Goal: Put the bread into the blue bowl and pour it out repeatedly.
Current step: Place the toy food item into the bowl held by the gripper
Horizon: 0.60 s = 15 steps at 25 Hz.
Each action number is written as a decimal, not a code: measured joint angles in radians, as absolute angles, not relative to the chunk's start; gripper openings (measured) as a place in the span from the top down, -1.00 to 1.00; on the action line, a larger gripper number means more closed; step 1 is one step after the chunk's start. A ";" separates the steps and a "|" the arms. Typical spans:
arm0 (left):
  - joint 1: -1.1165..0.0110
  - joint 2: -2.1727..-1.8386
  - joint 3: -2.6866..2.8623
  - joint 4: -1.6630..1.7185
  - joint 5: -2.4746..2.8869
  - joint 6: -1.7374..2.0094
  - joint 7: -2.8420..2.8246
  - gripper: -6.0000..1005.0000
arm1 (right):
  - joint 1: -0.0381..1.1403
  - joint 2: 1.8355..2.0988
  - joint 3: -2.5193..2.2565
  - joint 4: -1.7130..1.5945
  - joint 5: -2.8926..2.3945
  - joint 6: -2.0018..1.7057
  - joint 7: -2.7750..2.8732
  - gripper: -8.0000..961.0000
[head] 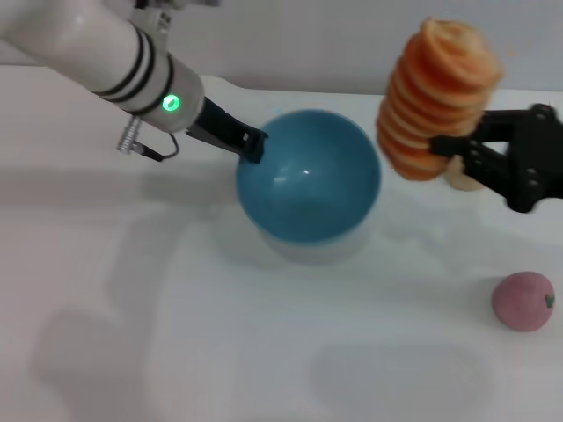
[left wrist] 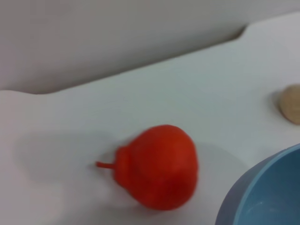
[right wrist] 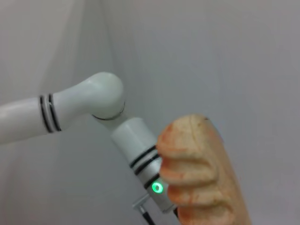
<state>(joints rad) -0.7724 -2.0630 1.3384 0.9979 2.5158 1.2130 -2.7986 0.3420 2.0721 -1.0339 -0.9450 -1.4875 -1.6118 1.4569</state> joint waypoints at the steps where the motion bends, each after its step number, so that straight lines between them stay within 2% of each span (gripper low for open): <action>1: -0.776 -2.064 1.358 0.997 2.502 1.214 -2.802 0.96 | 0.360 2.072 -1.038 -0.909 -1.488 -1.596 1.438 0.73; 9: -0.796 -2.062 1.402 0.990 2.450 1.224 -2.802 0.95 | 0.452 2.074 -1.058 -0.671 -1.523 -1.428 1.311 0.73; 15: -0.814 -2.061 1.403 0.989 2.448 1.246 -2.802 0.96 | 0.472 2.074 -1.100 -0.615 -1.524 -1.383 1.280 0.74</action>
<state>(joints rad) -0.8142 -2.0610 1.4026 0.9890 2.4483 1.2462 -2.8020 0.4721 2.0735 -1.1002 -0.6146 -1.5241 -1.3825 1.2803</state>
